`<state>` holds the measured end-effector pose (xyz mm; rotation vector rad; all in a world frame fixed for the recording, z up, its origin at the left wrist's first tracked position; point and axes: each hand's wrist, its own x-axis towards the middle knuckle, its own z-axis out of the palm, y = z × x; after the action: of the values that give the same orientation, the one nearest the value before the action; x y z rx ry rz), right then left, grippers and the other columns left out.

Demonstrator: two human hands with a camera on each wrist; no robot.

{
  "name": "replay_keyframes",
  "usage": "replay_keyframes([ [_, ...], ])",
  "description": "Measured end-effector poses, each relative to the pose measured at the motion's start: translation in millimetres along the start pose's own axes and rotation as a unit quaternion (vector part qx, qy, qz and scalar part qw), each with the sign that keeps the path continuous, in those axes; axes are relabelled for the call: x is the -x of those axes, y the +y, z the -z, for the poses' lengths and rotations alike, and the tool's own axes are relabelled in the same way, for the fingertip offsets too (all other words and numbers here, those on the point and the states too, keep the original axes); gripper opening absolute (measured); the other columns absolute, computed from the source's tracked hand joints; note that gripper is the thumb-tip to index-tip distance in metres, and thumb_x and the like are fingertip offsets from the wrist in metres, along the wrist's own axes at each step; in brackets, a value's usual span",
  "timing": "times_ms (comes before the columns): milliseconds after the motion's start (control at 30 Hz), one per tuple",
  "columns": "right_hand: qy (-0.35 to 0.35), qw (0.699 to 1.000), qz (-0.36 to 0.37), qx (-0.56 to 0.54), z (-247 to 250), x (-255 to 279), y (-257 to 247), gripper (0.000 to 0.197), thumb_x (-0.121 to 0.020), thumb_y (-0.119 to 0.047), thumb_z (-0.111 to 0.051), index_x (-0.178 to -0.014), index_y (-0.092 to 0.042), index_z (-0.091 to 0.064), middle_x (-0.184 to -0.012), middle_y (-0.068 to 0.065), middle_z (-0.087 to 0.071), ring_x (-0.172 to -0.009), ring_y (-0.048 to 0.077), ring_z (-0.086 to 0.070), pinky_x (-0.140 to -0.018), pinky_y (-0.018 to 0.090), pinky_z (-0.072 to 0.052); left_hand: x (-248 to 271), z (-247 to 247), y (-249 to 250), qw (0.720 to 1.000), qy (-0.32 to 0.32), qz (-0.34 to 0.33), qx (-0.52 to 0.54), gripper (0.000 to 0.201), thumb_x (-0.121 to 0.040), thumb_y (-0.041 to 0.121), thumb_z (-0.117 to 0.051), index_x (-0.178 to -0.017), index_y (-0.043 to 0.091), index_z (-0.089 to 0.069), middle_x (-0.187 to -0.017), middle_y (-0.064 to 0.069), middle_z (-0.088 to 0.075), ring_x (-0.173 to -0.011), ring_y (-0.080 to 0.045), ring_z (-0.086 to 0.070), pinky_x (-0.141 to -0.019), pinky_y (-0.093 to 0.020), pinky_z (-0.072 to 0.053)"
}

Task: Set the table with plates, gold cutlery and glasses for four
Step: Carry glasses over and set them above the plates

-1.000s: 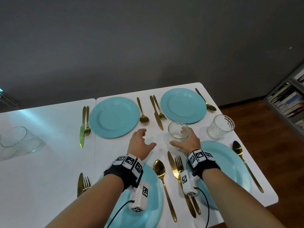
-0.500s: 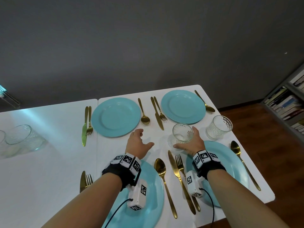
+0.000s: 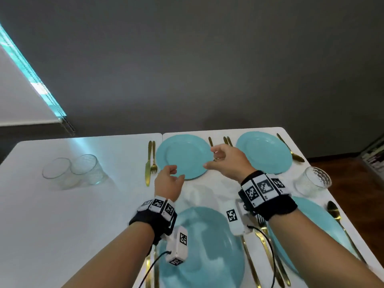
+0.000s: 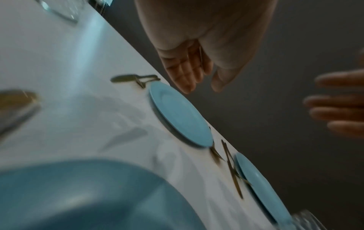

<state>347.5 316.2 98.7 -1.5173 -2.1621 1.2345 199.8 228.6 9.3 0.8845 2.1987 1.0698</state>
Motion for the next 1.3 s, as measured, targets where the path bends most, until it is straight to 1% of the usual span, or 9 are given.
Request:
replay_keyframes([
  [100,-0.065,0.996,0.021,0.053,-58.9,-9.9,-37.7,0.053,-0.076,-0.033,-0.076,-0.123,-0.019,-0.057,-0.116,0.001,-0.062,-0.098,0.011,-0.056,-0.082,0.021,-0.041,-14.0,47.1,-27.6,0.999,0.042,0.008,0.010,0.027,-0.087,0.018,-0.063,-0.112,0.008,-0.062,-0.110,-0.007,-0.068,-0.080,-0.014,-0.060,-0.079,-0.019,-0.040],
  [167,-0.096,0.994,0.013,0.054,-101.1,-17.6,-59.7,0.052,-0.077,-0.031,-0.076,-0.124,-0.015,-0.057,-0.119,0.004,-0.062,-0.103,0.015,-0.058,-0.084,0.021,-0.042,-22.7,82.0,-51.9,0.997,0.072,0.033,0.004,0.022,-0.087,0.021,-0.061,-0.106,0.009,-0.064,-0.105,-0.007,-0.070,-0.079,-0.014,-0.059,-0.077,-0.018,-0.038],
  [267,-0.122,0.991,-0.006,0.054,-164.4,-31.2,-92.2,0.055,-0.078,-0.031,-0.075,-0.126,-0.014,-0.055,-0.125,0.006,-0.060,-0.113,0.018,-0.057,-0.091,0.024,-0.043,-34.7,135.0,-94.2,0.989,0.117,0.095,-0.003,0.022,-0.087,0.022,-0.059,-0.103,0.008,-0.065,-0.104,-0.009,-0.071,-0.094,-0.023,-0.063,-0.081,-0.021,-0.038],
  [400,-0.152,0.988,-0.027,0.030,-242.8,-46.1,-128.5,0.076,-0.074,-0.029,-0.079,-0.139,-0.015,-0.040,-0.137,0.009,-0.050,-0.122,0.022,-0.052,-0.101,0.030,-0.045,-49.8,196.0,-150.2,0.967,0.147,0.206,-0.020,0.026,-0.086,0.026,-0.059,-0.101,0.006,-0.064,-0.107,-0.016,-0.069,-0.108,-0.032,-0.059,-0.091,-0.032,-0.043],
  [500,-0.144,0.989,-0.035,0.021,-288.8,-59.0,-143.9,0.090,-0.070,-0.027,-0.082,-0.144,-0.015,-0.031,-0.142,0.010,-0.045,-0.128,0.025,-0.047,-0.104,0.032,-0.042,-64.6,228.2,-182.5,0.956,0.152,0.251,-0.002,0.042,-0.084,0.026,-0.065,-0.116,0.002,-0.055,-0.115,-0.019,-0.065,-0.115,-0.033,-0.056,-0.095,-0.035,-0.041],
  [633,-0.117,0.992,-0.051,0.017,-334.6,-78.9,-153.5,0.101,-0.067,-0.023,-0.084,-0.148,-0.012,-0.023,-0.147,0.010,-0.039,-0.135,0.025,-0.039,-0.108,0.032,-0.036,-91.1,254.0,-217.7,0.964,0.140,0.224,0.039,0.078,-0.072,0.025,-0.079,-0.135,0.002,-0.038,-0.134,-0.018,-0.052,-0.123,-0.031,-0.051,-0.101,-0.037,-0.039],
  [767,-0.075,0.995,-0.058,0.004,-359.9,-89.8,-144.2,0.101,-0.062,-0.023,-0.085,-0.145,-0.016,-0.028,-0.144,0.006,-0.044,-0.132,0.025,-0.041,-0.105,0.031,-0.038,-110.2,259.6,-230.7,0.973,0.111,0.192,0.058,0.096,-0.066,0.026,-0.085,-0.143,0.010,-0.031,-0.144,-0.010,-0.044,-0.131,-0.026,-0.045,-0.109,-0.037,-0.037],
  [900,-0.056,0.998,-0.040,0.005,-372.6,-98.4,-140.7,0.098,-0.059,-0.025,-0.087,-0.141,-0.019,-0.033,-0.134,0.006,-0.050,-0.126,0.026,-0.044,-0.100,0.030,-0.040,-121.7,257.2,-231.0,0.979,0.102,0.163,0.069,0.093,-0.063,0.022,-0.086,-0.141,0.016,-0.035,-0.142,-0.005,-0.047,-0.131,-0.023,-0.046,-0.107,-0.033,-0.038],
  [1300,-0.026,0.999,-0.043,0.002,-369.8,-97.3,-140.0,0.078,-0.060,-0.027,-0.081,-0.129,-0.021,-0.044,-0.124,0.004,-0.055,-0.116,0.021,-0.051,-0.092,0.026,-0.042,-124.8,253.5,-228.2,0.982,0.129,0.136,0.039,0.077,-0.061,0.022,-0.087,-0.128,0.008,-0.050,-0.128,-0.011,-0.059,-0.120,-0.026,-0.055,-0.094,-0.026,-0.039],
])
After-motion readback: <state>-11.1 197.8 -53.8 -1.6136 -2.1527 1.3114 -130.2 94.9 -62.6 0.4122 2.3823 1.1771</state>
